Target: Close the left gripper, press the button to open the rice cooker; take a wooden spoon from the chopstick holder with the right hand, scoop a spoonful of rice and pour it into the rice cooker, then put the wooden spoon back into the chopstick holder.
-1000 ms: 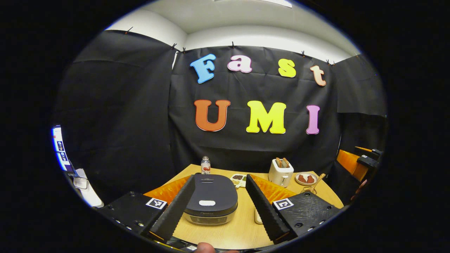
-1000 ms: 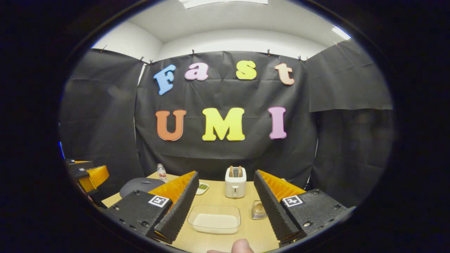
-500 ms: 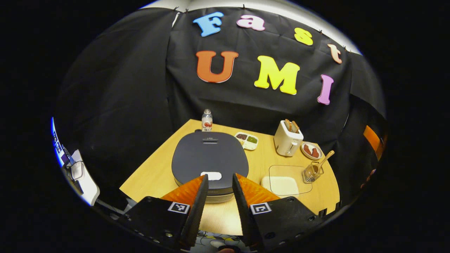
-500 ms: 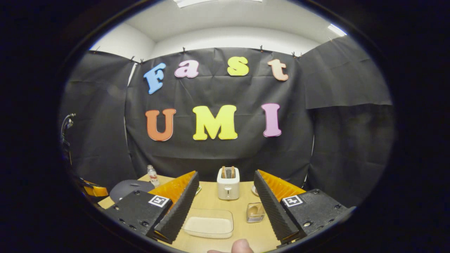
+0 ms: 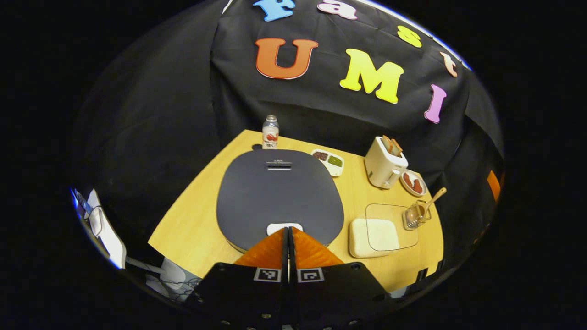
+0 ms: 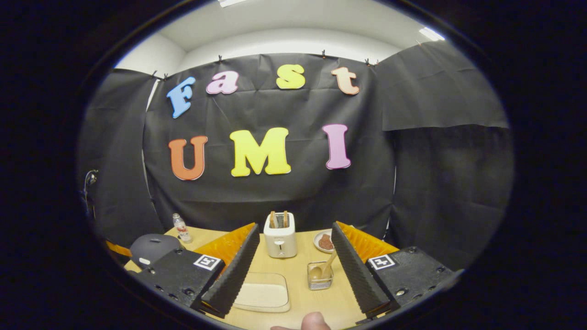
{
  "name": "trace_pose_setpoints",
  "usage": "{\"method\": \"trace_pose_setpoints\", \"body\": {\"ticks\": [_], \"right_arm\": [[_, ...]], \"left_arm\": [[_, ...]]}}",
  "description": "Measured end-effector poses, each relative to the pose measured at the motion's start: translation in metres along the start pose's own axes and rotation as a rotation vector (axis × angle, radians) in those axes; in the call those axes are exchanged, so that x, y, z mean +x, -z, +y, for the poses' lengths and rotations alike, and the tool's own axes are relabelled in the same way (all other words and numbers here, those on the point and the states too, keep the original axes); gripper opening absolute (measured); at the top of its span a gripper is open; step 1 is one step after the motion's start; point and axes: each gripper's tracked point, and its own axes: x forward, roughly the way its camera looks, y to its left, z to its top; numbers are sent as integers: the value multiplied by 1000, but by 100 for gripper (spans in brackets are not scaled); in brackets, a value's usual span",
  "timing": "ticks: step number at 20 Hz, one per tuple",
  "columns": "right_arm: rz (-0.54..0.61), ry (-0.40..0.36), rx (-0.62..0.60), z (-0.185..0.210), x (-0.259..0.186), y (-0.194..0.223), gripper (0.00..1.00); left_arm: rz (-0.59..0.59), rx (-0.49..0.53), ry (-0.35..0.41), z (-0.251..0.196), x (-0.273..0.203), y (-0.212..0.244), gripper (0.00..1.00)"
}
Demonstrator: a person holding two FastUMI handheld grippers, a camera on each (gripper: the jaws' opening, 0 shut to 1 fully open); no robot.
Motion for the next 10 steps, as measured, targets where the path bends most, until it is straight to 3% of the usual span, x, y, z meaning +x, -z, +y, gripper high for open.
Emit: {"method": "trace_pose_setpoints", "body": {"ticks": [10], "right_arm": [[36, 71, -6, -35, 19, 11, 100]], "left_arm": [[102, 20, -5, 11, 36, 8, 0]]}}
